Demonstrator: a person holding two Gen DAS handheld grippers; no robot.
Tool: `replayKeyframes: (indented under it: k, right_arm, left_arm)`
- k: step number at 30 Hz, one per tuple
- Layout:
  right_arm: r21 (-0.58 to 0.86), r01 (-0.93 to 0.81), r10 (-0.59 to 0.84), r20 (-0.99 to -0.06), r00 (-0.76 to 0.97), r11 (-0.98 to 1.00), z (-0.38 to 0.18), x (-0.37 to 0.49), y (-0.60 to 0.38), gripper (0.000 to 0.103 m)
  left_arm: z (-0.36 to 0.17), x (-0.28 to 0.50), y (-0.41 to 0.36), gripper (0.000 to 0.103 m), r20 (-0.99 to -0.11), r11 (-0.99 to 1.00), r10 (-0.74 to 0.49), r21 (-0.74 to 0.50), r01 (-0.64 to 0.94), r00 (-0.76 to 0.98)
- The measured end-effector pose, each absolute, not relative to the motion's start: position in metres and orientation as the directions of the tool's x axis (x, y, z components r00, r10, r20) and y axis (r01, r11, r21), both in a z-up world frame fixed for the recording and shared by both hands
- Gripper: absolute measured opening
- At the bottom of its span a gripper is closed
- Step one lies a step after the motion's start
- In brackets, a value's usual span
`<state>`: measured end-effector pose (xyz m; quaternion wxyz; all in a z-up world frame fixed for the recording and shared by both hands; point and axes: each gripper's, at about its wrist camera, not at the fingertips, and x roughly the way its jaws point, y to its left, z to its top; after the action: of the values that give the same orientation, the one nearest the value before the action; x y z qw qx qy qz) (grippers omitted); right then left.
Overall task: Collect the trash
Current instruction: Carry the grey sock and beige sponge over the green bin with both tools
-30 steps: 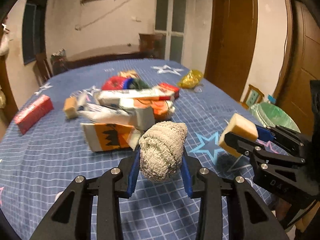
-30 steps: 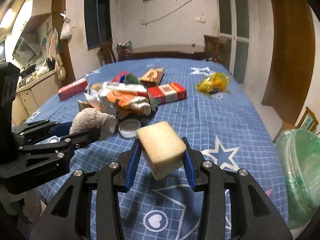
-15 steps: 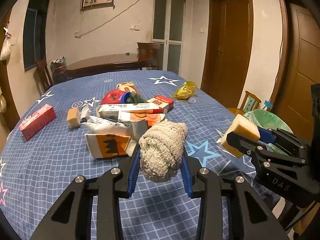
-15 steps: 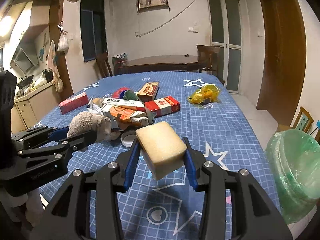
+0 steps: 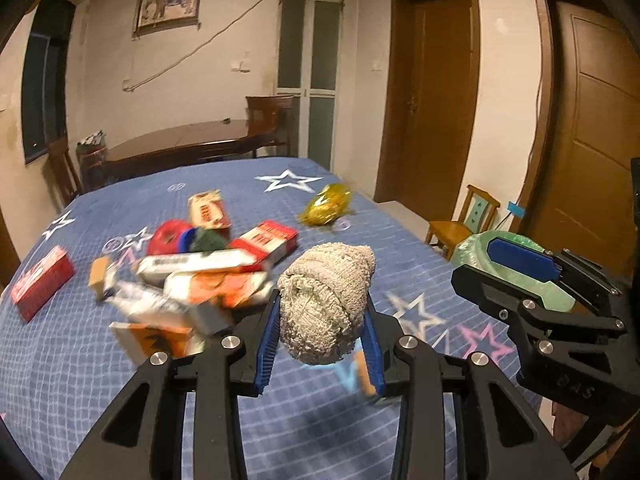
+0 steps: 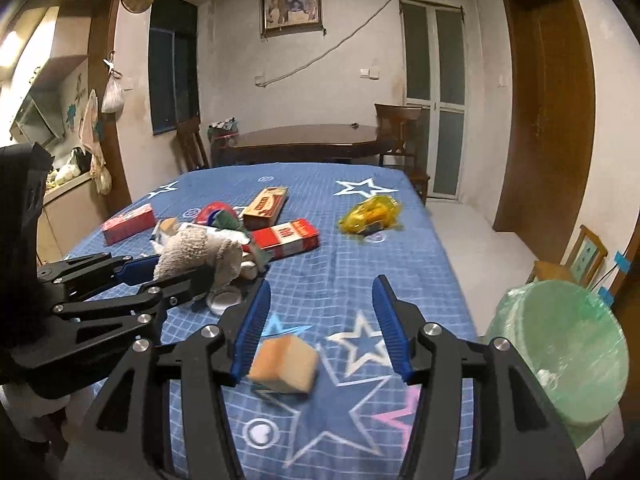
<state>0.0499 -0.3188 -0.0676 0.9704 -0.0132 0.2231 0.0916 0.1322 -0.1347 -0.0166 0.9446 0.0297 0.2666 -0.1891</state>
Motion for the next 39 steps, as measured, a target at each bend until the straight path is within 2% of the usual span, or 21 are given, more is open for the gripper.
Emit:
replayKeyframes:
  k: [3, 4, 5, 6, 11, 14, 16, 17, 18, 23, 30, 34, 39]
  right_arm:
    - [0.034, -0.161, 0.16, -0.434, 0.887, 0.986, -0.063, 0.052, -0.336, 0.051]
    - [0.062, -0.168, 0.178, -0.447, 0.877, 0.984, -0.065, 0.055, -0.343, 0.054]
    - [0.114, -0.188, 0.22, -0.477, 0.851, 0.976, -0.07, 0.06, -0.351, 0.077]
    - [0.142, -0.199, 0.244, -0.488, 0.838, 0.97, -0.074, 0.063, -0.355, 0.085]
    - [0.207, -0.304, 0.368, -0.57, 0.735, 0.93, -0.104, 0.068, -0.329, 0.085]
    - [0.207, -0.338, 0.392, -0.607, 0.691, 0.918, -0.123, 0.075, -0.298, 0.085]
    - [0.21, -0.332, 0.388, -0.627, 0.676, 0.919, -0.132, 0.082, -0.285, 0.076]
    - [0.191, -0.324, 0.368, -0.638, 0.676, 0.926, -0.134, 0.085, -0.28, 0.065]
    - [0.176, -0.317, 0.352, -0.648, 0.676, 0.932, -0.136, 0.086, -0.275, 0.058]
    - [0.154, -0.277, 0.306, -0.675, 0.672, 0.949, -0.145, 0.095, -0.279, 0.038]
    - [0.07, -0.246, 0.238, -0.595, 0.767, 0.967, -0.119, 0.077, -0.288, 0.034]
    - [-0.013, -0.198, 0.162, -0.523, 0.837, 0.98, -0.089, 0.065, -0.307, 0.034]
    - [-0.047, -0.129, 0.093, -0.468, 0.879, 0.991, -0.061, 0.064, -0.346, 0.034]
  left_arm:
    - [-0.01, 0.14, -0.146, 0.038, -0.504, 0.92, -0.356, -0.042, 0.39, 0.787]
    - [-0.007, 0.142, -0.146, 0.038, -0.502, 0.92, -0.359, -0.047, 0.39, 0.787]
    - [-0.005, 0.145, -0.147, 0.038, -0.5, 0.921, -0.358, -0.048, 0.387, 0.789]
    - [-0.003, 0.146, -0.145, 0.038, -0.499, 0.922, -0.357, -0.052, 0.384, 0.789]
    - [-0.006, 0.146, -0.122, 0.039, -0.511, 0.935, -0.336, -0.077, 0.347, 0.791]
    - [-0.016, 0.145, -0.105, 0.039, -0.532, 0.945, -0.316, -0.102, 0.311, 0.786]
    - [-0.02, 0.145, -0.099, 0.039, -0.543, 0.947, -0.311, -0.108, 0.302, 0.78]
    - [-0.023, 0.144, -0.096, 0.039, -0.548, 0.949, -0.306, -0.106, 0.298, 0.779]
    - [-0.025, 0.144, -0.094, 0.039, -0.553, 0.949, -0.304, -0.108, 0.296, 0.776]
    - [-0.038, 0.145, -0.089, 0.039, -0.571, 0.947, -0.31, -0.118, 0.297, 0.76]
    - [-0.044, 0.146, -0.099, 0.039, -0.575, 0.941, -0.326, -0.12, 0.316, 0.75]
    - [-0.035, 0.146, -0.112, 0.039, -0.555, 0.935, -0.339, -0.108, 0.338, 0.76]
    - [-0.015, 0.149, -0.147, 0.039, -0.523, 0.912, -0.384, -0.085, 0.402, 0.761]
